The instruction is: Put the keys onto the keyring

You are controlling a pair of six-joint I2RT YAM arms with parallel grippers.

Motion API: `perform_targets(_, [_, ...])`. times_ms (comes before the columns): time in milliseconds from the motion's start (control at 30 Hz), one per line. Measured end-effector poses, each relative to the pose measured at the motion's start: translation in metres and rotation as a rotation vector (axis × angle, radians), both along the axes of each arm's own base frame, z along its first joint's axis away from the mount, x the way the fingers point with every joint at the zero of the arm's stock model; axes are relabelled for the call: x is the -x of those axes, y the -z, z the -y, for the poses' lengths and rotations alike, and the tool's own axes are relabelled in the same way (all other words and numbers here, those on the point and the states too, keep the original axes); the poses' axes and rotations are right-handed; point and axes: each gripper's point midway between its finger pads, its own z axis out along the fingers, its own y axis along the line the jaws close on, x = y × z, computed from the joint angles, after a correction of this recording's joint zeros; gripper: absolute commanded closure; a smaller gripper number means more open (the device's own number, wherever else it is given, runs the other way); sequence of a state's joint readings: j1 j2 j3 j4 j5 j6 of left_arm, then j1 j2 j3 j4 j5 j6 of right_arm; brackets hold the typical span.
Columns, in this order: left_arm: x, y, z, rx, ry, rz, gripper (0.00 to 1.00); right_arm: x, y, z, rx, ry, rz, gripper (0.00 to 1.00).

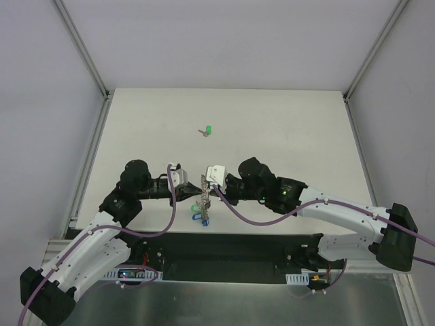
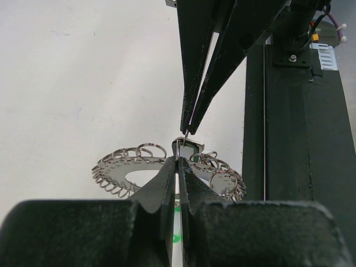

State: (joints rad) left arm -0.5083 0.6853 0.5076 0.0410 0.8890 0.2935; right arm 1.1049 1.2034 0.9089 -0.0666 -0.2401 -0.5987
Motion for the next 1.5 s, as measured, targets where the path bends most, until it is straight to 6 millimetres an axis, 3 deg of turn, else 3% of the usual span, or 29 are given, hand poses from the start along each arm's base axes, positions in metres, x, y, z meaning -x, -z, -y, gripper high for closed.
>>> perform_targets(1500, [0.0012, 0.0031, 0.0012, 0.0, 0.012, -0.036, 1.0, -0.0009, -0.0002, 0.0001, -0.003, 0.014, -0.009, 0.99])
